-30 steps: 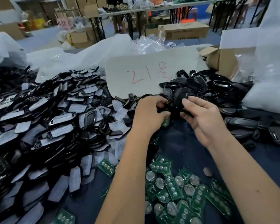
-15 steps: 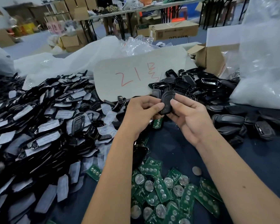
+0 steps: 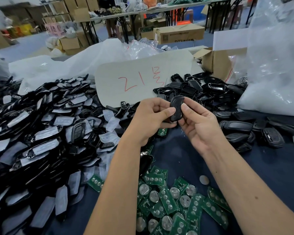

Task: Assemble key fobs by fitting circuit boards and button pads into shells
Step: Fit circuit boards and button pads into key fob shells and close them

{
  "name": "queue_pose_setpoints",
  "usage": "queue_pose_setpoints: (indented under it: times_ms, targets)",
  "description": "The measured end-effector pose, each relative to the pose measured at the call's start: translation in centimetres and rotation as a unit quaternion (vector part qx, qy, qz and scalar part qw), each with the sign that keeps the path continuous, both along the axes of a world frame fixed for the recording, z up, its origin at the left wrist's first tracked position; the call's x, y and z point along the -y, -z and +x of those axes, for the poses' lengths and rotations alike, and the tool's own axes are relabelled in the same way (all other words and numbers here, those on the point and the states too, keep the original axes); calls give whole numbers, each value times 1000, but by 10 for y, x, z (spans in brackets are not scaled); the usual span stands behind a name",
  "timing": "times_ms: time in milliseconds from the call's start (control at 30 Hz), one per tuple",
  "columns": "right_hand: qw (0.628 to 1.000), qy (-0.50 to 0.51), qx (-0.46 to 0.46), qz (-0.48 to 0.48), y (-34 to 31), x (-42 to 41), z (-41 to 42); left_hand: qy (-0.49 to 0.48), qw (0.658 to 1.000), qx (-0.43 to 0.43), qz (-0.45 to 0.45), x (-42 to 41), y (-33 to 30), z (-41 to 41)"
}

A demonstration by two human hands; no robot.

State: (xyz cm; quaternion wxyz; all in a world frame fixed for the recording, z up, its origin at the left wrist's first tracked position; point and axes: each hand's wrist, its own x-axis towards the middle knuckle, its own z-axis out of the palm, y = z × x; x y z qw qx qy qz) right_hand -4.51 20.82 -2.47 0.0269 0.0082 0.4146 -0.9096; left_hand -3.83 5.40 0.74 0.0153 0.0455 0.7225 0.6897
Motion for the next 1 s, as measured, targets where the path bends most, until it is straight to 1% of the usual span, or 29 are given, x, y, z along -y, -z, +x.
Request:
queue_pose_setpoints:
  times_ms: [67,100,167,200,267,367,467,533,567,667,700,800,867,933,1000]
  targets:
    - [999,28,1,35,0,4,0,-25,998,-21,-60,-1,-4,-1]
    - [998,42,-6,56,1,7,1,-43,992,-44,-112,1,-5,-2]
    - [993,65,-24,95,1,13,2,-65,970,-96,-213,5,-8,-5]
    - [990,75,-32,115,1,16,2,-65,959,-119,-248,6,-9,-5]
    - [985,93,-32,144,2,20,3,-63,941,-159,-293,5,-12,-4]
    - [984,109,-20,141,3,20,3,-67,925,-186,-325,1,-13,-2]
    - [986,100,-21,128,4,19,1,-45,927,-178,-328,2,-14,-1]
    - [991,96,-8,88,5,18,-1,-46,932,-147,-329,5,-12,-2]
    - [994,94,-1,59,4,16,-2,-57,927,-123,-349,6,-10,-3]
    - [997,76,25,-20,3,8,-6,-80,885,-45,-456,8,-1,-2]
    - [996,66,32,-44,3,6,-7,-77,881,-29,-465,7,2,-2]
    - [995,33,31,-94,4,1,-9,-65,891,-14,-449,5,7,-3]
    - [996,9,20,-84,5,-1,-9,-61,907,-8,-416,5,9,-5]
    - [998,-17,5,-53,4,-3,-8,-85,937,1,-339,7,10,-7]
    - [998,-42,-12,-33,4,-4,-8,-124,973,35,-193,8,10,-7]
